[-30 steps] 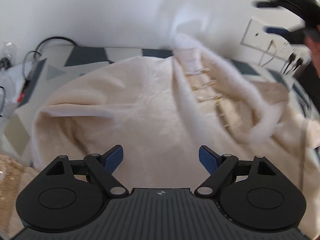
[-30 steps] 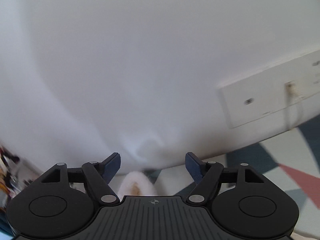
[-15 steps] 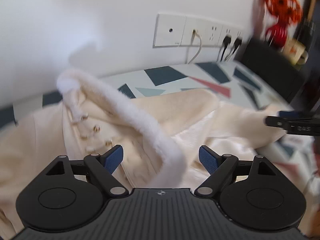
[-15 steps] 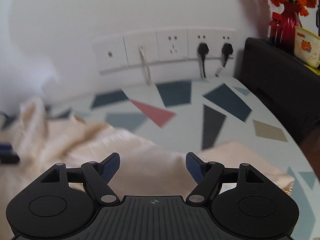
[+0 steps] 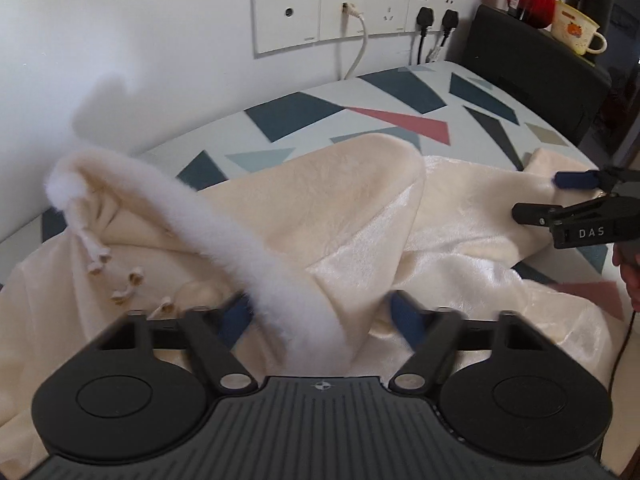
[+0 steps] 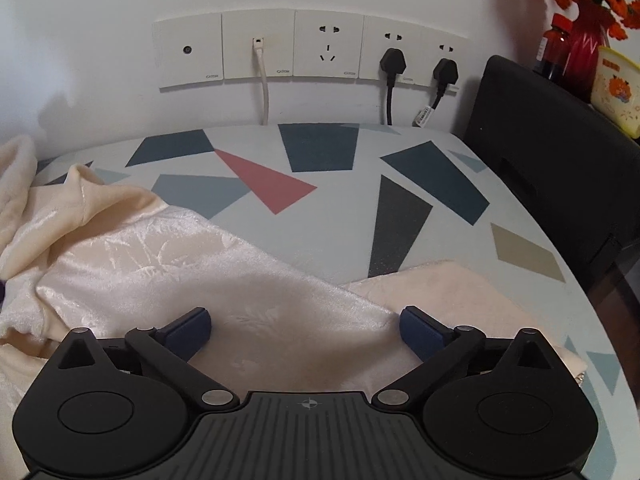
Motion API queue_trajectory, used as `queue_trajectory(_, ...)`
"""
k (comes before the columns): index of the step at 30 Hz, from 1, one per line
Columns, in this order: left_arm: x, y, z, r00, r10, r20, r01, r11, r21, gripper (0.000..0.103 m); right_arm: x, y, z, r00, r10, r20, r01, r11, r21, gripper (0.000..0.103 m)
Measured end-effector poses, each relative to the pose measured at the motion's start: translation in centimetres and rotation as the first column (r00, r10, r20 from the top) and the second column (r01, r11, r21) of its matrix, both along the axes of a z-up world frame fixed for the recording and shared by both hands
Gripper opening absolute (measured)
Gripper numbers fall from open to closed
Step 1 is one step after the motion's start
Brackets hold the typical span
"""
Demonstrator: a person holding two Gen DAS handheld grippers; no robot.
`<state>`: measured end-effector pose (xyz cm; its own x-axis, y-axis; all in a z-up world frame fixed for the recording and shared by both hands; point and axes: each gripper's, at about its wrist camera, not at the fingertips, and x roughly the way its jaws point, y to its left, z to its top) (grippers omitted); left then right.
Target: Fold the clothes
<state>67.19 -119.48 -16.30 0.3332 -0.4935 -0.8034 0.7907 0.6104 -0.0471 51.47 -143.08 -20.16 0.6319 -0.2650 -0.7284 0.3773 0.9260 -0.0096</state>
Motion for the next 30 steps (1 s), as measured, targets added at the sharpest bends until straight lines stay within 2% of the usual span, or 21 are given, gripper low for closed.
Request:
queue_trajectory(1,0.1,-0.1,0.1,1.000,-0.003,0.010,0.003,1.000,0.004,0.022,-0.1,-0.1,-0.1,1.000,0.015,-0.004,-0.015,1.000,0.017,0.071)
queue_trajectory(2,0.2,0.0,0.5,1.000,-0.001,0.020,0.001,1.000,-0.010,0.017,-0.3,-0.1,0.0,1.000,0.026,-0.002,-0.026,0.999,0.025,0.062)
queue_trajectory(3,0.3,0.2,1.0,1.000,0.001,0.029,0.000,0.999,-0.039,0.016,-0.5,0.0,0.1,1.000,0.029,0.008,-0.029,0.999,0.027,0.041)
queue_trajectory(4,0.6,0.3,1.6,0.999,0.008,0.044,-0.006,0.998,-0.062,0.015,-0.7,0.2,0.3,1.000,0.027,0.015,-0.027,0.999,0.034,0.015)
queue_trajectory(5,0.9,0.3,2.2,0.997,0.023,0.068,-0.017,0.997,-0.079,0.014,-0.9,0.2,0.5,1.000,0.013,0.023,-0.014,0.999,0.052,0.002)
queue_trajectory(8,2.0,0.3,4.2,0.988,0.069,0.140,-0.051,0.990,-0.130,0.014,-2.4,-1.6,1.7,0.987,-0.117,0.112,0.088,0.968,0.236,0.001)
queue_trajectory(11,3.8,-0.5,6.0,0.970,0.130,0.206,-0.094,0.980,-0.175,0.013,-3.7,-3.6,3.5,0.949,-0.242,0.200,0.176,0.938,0.299,0.001)
queue_trajectory(15,6.3,-1.7,7.2,0.959,0.196,0.205,-0.145,0.961,-0.237,0.013,-4.8,-4.9,6.4,0.899,-0.309,0.310,0.246,0.942,0.227,0.001)
queue_trajectory(19,6.6,-4.1,6.5,0.969,0.158,0.188,-0.112,0.966,-0.234,0.013,-6.0,-4.6,8.7,0.874,-0.318,0.366,0.281,0.947,0.154,0.001)
queue_trajectory(24,6.8,-6.8,3.9,0.981,0.106,0.160,-0.070,0.975,-0.213,0.014,-7.4,-5.1,9.4,0.866,-0.359,0.349,0.341,0.933,0.114,0.001)
queue_trajectory(25,7.2,-7.2,3.2,0.982,0.112,0.154,-0.080,0.976,-0.203,0.014,-7.0,-5.5,9.0,0.870,-0.362,0.335,0.345,0.932,0.110,0.001)
queue_trajectory(27,8.5,-7.9,1.8,0.983,0.137,0.125,-0.114,0.978,-0.177,0.015,-4.8,-6.3,7.5,0.898,-0.337,0.282,0.329,0.941,0.077,0.001)
queue_trajectory(28,9.3,-8.4,1.0,0.986,0.139,0.097,-0.123,0.980,-0.157,0.020,-3.3,-6.7,6.5,0.912,-0.328,0.247,0.323,0.944,0.061,0.001)
queue_trajectory(30,10.7,-9.3,-0.5,0.993,0.114,0.019,-0.111,0.988,-0.106,0.036,-0.4,-7.3,4.5,0.935,-0.317,0.161,0.315,0.948,0.033,0.005)
